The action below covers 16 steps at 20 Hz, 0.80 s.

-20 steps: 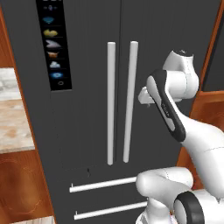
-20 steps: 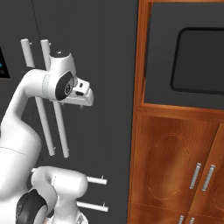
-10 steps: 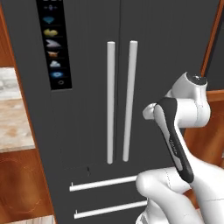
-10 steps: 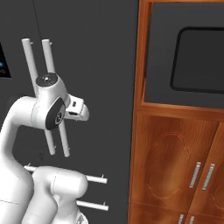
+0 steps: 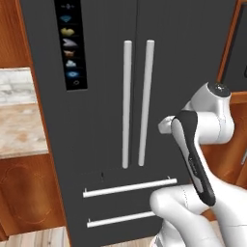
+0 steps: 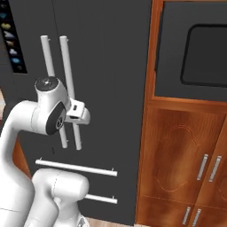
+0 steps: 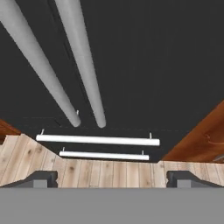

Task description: Retrieve the tangerine and kiwi from the fridge and place them into the bowl on the dining table.

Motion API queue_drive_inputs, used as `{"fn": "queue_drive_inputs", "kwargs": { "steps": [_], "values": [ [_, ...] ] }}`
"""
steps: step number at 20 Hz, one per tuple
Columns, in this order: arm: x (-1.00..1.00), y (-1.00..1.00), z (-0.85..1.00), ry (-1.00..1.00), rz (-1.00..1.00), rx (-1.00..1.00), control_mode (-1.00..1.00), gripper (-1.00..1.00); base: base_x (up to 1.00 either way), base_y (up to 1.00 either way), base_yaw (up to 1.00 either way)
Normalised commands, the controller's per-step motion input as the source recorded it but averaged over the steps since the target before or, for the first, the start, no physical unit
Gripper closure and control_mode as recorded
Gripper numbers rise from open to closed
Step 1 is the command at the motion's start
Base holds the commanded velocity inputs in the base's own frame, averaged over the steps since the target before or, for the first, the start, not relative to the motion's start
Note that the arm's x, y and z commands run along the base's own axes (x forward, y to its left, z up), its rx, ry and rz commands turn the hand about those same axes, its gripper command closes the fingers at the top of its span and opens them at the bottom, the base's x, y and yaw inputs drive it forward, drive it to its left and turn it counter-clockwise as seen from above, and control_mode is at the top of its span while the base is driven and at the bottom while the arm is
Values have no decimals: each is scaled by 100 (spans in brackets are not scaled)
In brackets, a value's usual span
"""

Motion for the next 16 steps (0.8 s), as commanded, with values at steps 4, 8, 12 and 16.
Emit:
{"fn": "queue_drive_inputs", "kwargs": {
  "steps": [4,8,12,16],
  "values": [
    [0,0,0,0,0,0,100,-100,-35,60,0],
    [0,0,0,0,0,0,100,-100,-47,14,0],
    [-12,0,0,0,0,0,-100,-100,-20,0,0],
    [11,0,4,-10,0,0,-100,-100,0,0,0]
  ]
}}
